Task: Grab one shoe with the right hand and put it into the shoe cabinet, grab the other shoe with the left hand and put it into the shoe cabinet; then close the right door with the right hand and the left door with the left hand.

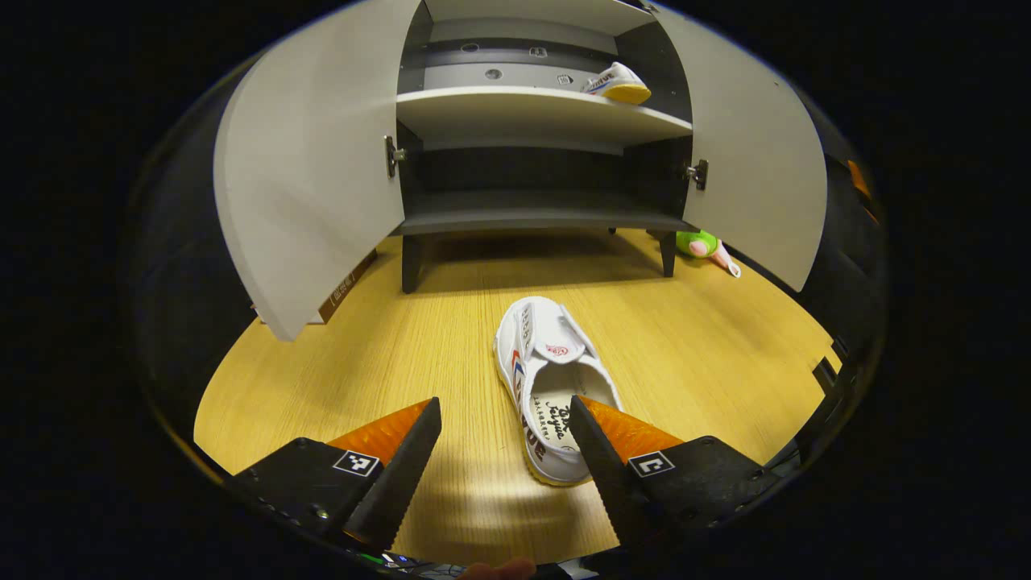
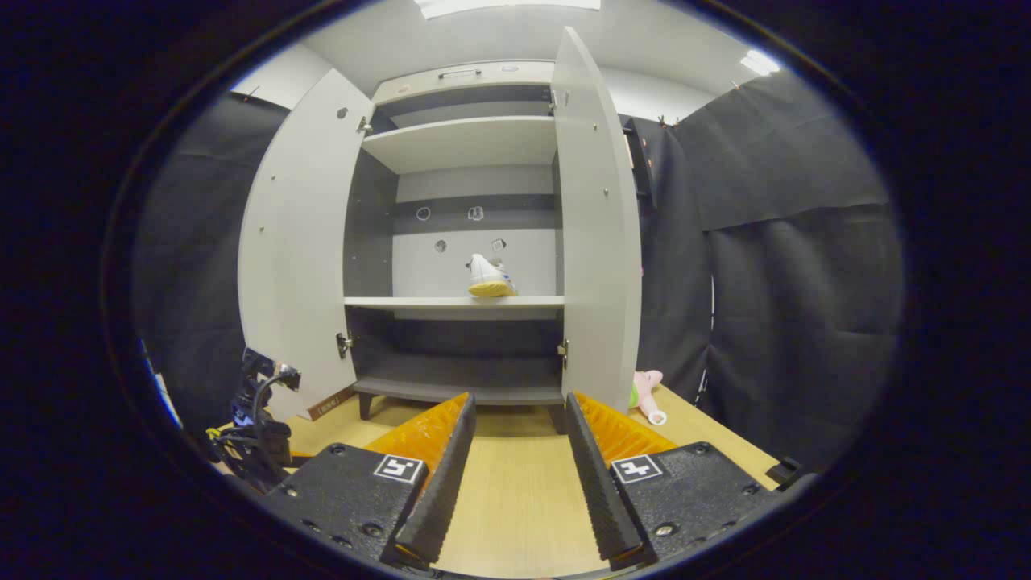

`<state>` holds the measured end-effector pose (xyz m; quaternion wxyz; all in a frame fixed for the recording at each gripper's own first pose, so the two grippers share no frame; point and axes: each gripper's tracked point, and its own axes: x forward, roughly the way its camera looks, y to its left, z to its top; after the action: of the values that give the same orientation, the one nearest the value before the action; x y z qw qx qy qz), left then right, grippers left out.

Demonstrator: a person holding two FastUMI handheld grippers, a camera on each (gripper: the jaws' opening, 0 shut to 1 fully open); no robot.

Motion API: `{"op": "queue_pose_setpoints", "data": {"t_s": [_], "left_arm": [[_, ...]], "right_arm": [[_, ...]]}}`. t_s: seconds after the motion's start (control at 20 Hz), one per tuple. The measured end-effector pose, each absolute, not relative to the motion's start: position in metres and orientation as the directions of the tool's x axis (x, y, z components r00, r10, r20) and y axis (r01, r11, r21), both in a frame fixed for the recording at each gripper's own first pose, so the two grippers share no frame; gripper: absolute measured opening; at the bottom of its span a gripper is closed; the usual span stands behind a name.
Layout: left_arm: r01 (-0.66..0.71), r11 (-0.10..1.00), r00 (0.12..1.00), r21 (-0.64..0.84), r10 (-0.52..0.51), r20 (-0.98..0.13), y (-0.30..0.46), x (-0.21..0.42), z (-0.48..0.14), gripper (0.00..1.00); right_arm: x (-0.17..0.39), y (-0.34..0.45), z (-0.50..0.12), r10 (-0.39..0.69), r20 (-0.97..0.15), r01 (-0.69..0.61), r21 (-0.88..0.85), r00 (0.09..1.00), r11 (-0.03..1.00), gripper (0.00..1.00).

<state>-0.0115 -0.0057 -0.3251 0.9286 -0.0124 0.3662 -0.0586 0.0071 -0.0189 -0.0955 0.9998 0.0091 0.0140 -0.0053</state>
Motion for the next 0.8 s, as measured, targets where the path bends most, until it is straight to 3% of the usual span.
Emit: {"op": "queue_pose_setpoints", "data": {"t_s": [0.2,0.3,0.35,0.55,0.8], "left_arm": [[0.103,0.994,0.717,-0.040,-0.102,-0.690,-0.004,0.017,-0.349,0.95],[0.131,0.987,0.697,-0.097,-0.161,-0.699,-0.017,0.025,-0.360,1.00],[0.142,0.983,0.693,-0.112,-0.180,-0.698,-0.022,0.029,-0.362,0.96],[0.144,0.983,0.703,-0.111,-0.180,-0.688,-0.024,0.056,-0.369,0.97],[0.115,0.982,0.712,-0.148,-0.186,-0.677,-0.025,0.075,-0.374,0.84]], "right_arm": [[0.008,-0.026,-0.102,-0.024,-0.056,0.026,0.019,0.998,0.999,0.71],[0.011,-0.029,-0.105,-0.031,-0.069,0.033,0.027,0.997,0.999,0.71],[0.012,-0.031,-0.106,-0.038,-0.073,0.040,0.024,0.997,0.999,0.71],[0.019,-0.037,-0.108,-0.059,-0.084,0.060,0.016,0.995,0.998,0.71],[0.028,-0.038,-0.111,-0.060,-0.098,0.060,-0.004,0.993,0.998,0.71]]}}
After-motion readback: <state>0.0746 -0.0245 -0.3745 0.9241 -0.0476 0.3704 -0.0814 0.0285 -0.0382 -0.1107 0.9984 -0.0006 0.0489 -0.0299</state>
